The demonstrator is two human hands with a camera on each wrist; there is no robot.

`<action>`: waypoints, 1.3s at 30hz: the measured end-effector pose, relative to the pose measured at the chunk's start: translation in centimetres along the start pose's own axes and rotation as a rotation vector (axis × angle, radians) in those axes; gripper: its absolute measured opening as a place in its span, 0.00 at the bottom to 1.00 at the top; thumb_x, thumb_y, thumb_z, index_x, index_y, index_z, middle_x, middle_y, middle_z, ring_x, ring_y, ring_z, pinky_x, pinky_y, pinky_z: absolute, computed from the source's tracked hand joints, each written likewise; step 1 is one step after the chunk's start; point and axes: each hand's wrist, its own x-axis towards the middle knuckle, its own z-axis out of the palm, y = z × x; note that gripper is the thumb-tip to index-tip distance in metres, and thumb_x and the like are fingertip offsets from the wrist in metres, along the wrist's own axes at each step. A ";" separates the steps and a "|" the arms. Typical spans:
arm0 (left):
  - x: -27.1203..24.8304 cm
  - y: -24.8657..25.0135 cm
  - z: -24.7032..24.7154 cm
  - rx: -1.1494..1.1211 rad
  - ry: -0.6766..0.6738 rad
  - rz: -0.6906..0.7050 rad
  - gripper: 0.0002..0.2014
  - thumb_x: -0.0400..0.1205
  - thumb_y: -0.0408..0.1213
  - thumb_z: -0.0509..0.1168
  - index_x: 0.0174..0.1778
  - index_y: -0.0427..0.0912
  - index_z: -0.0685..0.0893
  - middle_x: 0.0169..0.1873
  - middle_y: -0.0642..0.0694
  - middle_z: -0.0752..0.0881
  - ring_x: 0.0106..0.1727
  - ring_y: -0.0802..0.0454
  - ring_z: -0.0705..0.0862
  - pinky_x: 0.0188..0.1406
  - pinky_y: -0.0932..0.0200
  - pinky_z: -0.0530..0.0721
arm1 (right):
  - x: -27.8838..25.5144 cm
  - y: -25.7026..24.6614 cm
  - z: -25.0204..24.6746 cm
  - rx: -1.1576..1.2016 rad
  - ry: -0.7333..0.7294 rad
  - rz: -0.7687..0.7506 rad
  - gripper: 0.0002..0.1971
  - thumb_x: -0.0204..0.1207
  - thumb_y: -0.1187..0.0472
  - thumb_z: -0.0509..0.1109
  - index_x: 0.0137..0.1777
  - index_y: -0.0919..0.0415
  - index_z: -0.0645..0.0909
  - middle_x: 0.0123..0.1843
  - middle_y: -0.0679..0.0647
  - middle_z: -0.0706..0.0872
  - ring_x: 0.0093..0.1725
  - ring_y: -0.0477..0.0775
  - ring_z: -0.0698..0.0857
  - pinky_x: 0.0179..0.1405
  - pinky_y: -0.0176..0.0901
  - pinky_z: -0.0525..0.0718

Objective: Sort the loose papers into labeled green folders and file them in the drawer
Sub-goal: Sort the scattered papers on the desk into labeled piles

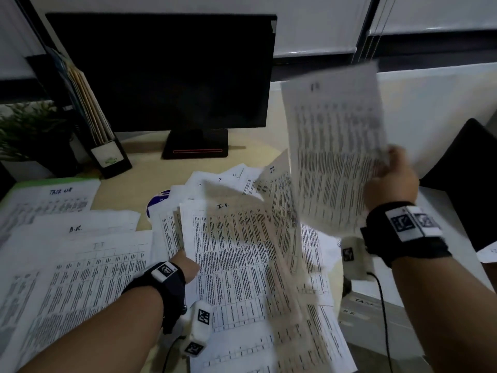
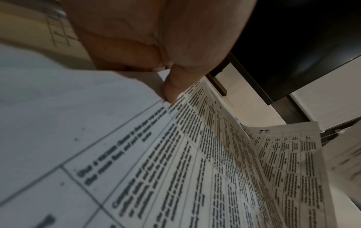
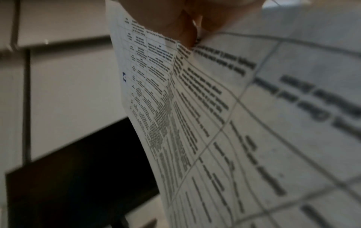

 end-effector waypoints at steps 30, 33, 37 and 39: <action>3.4 -2.0 0.6 0.118 -0.119 -0.041 0.26 0.82 0.40 0.65 0.74 0.36 0.67 0.64 0.40 0.78 0.57 0.45 0.79 0.51 0.60 0.79 | -4.6 4.3 13.2 -0.208 -0.850 0.420 0.18 0.80 0.60 0.66 0.67 0.69 0.76 0.66 0.65 0.80 0.65 0.64 0.80 0.54 0.46 0.78; 3.8 -2.3 0.6 0.129 -0.141 -0.025 0.20 0.83 0.37 0.64 0.70 0.36 0.71 0.62 0.39 0.80 0.59 0.43 0.81 0.50 0.59 0.78 | -4.4 4.3 13.4 -0.096 -0.918 0.473 0.06 0.79 0.59 0.68 0.44 0.61 0.79 0.51 0.62 0.82 0.52 0.61 0.83 0.59 0.50 0.84; 4.1 -2.8 0.5 0.070 -0.139 -0.024 0.19 0.80 0.36 0.64 0.65 0.31 0.75 0.55 0.36 0.83 0.53 0.42 0.82 0.46 0.59 0.78 | -4.6 3.9 13.4 -0.126 -0.925 0.425 0.07 0.79 0.61 0.68 0.39 0.60 0.78 0.37 0.55 0.82 0.35 0.54 0.81 0.48 0.45 0.85; 4.0 -2.6 0.4 0.040 -0.147 -0.028 0.20 0.81 0.36 0.64 0.67 0.32 0.73 0.57 0.38 0.81 0.56 0.43 0.81 0.54 0.56 0.81 | -3.9 3.2 12.7 -0.209 -0.790 0.334 0.07 0.81 0.63 0.64 0.53 0.64 0.80 0.46 0.60 0.85 0.43 0.58 0.83 0.46 0.41 0.78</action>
